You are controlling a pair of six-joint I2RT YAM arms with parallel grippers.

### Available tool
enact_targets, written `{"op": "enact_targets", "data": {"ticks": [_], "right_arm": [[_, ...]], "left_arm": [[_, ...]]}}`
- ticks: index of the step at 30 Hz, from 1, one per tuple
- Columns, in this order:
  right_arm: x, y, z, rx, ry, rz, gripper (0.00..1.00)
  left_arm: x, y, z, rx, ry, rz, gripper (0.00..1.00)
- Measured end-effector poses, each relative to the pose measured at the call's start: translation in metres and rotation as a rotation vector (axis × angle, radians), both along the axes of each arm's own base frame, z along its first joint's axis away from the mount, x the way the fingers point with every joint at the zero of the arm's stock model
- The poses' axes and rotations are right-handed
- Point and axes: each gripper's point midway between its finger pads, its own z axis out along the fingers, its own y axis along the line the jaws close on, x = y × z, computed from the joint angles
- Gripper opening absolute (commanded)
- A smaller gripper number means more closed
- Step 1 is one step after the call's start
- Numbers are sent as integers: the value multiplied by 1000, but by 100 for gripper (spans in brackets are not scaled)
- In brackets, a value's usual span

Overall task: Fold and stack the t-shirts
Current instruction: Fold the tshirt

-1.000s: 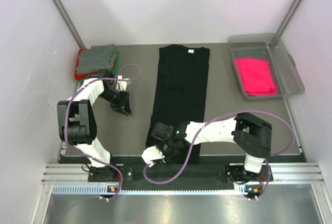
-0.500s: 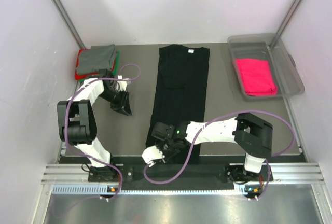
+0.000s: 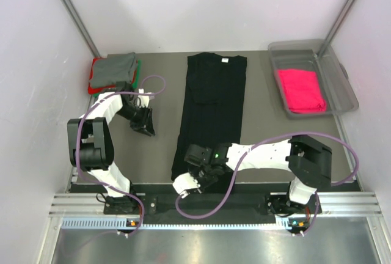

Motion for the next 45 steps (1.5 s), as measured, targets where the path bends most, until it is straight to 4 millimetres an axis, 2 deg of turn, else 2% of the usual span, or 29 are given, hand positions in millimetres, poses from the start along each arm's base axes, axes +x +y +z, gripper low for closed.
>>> {"op": "enact_targets", "data": {"ticks": [4, 5, 6, 11, 16, 36, 41, 45], "right_arm": [[-1, -1, 0, -4, 7, 2, 0], [-2, -1, 0, -4, 7, 2, 13], [-2, -1, 1, -1, 7, -1, 19], [-2, -4, 2, 8, 2, -6, 29], [-1, -9, -6, -2, -7, -10, 29], [10, 6, -14, 30, -55, -16, 28], [12, 7, -18, 24, -59, -14, 10], [12, 7, -18, 24, -57, -19, 9]], "left_arm": [[0, 0, 0, 2, 0, 0, 31], [0, 0, 0, 3, 0, 0, 31], [0, 0, 0, 3, 0, 0, 31], [0, 0, 0, 3, 0, 0, 31], [0, 0, 0, 3, 0, 0, 31], [-1, 0, -1, 3, 2, 0, 31], [-1, 0, -1, 3, 3, 0, 31], [-1, 0, -1, 3, 3, 0, 31]]}}
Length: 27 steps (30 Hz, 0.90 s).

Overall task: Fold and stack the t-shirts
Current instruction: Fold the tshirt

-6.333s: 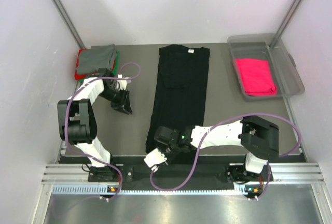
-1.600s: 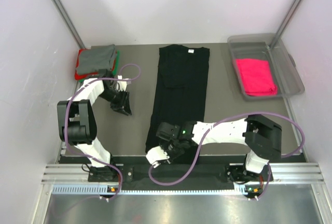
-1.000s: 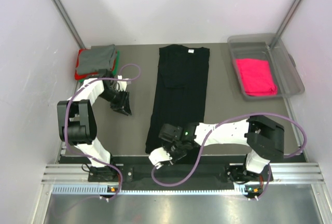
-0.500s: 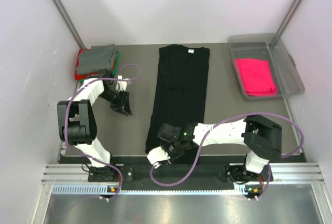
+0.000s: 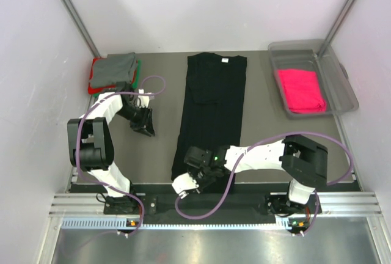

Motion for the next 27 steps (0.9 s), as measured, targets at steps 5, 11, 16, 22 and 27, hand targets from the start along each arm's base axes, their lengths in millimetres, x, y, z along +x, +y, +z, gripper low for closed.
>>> {"op": "enact_targets", "data": {"ticks": [5, 11, 16, 22, 27], "right_arm": [[1, -1, 3, 2, -9, -6, 14], [6, -2, 13, 17, -38, -17, 18], [7, -2, 13, 16, -42, -19, 19], [5, -1, 12, 10, -31, -15, 22], [2, -1, 11, 9, -23, -8, 22]], "left_arm": [[0, 0, 0, 0, 0, 0, 31], [0, 0, 0, 0, 0, 0, 31], [-1, 0, -1, 0, 2, 0, 31], [-2, 0, -2, 0, 5, 0, 31], [-2, 0, -2, 0, 6, 0, 31]]}}
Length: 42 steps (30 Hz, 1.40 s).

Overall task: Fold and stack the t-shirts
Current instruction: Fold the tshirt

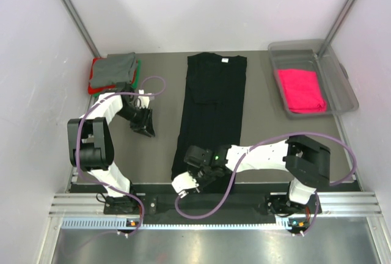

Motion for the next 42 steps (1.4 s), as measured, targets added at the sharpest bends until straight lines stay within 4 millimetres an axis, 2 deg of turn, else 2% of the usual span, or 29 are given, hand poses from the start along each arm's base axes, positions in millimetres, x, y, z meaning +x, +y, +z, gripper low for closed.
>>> {"op": "enact_targets", "data": {"ticks": [8, 17, 23, 33, 42], "right_arm": [[0, 6, -5, -12, 12, 4, 19], [-1, 6, -6, -16, 16, -1, 0], [-4, 2, -4, -28, 20, 4, 0], [-12, 2, 16, 6, 7, 25, 0], [-17, -4, 15, -20, 18, 40, 0]], "left_arm": [[0, 0, 0, 0, 0, 0, 31], [0, 0, 0, 0, 0, 0, 31], [0, 0, 0, 0, 0, 0, 31], [0, 0, 0, 0, 0, 0, 31], [0, 0, 0, 0, 0, 0, 31]]}}
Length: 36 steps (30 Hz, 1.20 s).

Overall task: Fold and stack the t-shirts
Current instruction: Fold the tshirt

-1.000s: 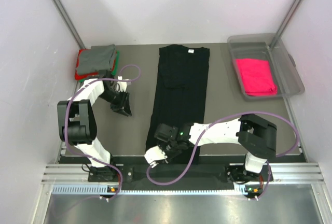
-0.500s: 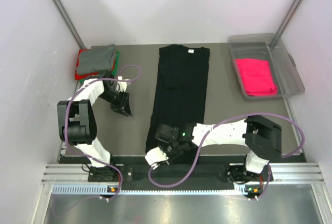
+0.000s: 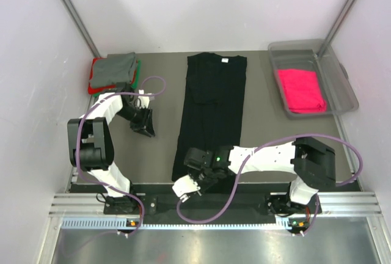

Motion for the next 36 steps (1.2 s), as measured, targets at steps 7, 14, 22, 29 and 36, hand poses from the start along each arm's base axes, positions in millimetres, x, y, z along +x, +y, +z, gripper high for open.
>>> {"op": "enact_targets", "data": {"ticks": [7, 14, 22, 29, 36], "right_arm": [[-2, -5, 5, -6, -2, 15, 0], [-5, -7, 6, -10, 6, 31, 1], [-13, -14, 11, -17, 44, 49, 28], [-1, -9, 31, 88, -4, -18, 48], [118, -35, 63, 245, 76, -610, 77]], "left_arm": [[0, 0, 0, 0, 0, 0, 31], [0, 0, 0, 0, -1, 0, 31], [1, 6, -2, 41, -5, 6, 36], [1, 11, -8, 76, 10, 44, 47], [-4, 0, -21, 16, 57, 138, 50]]}}
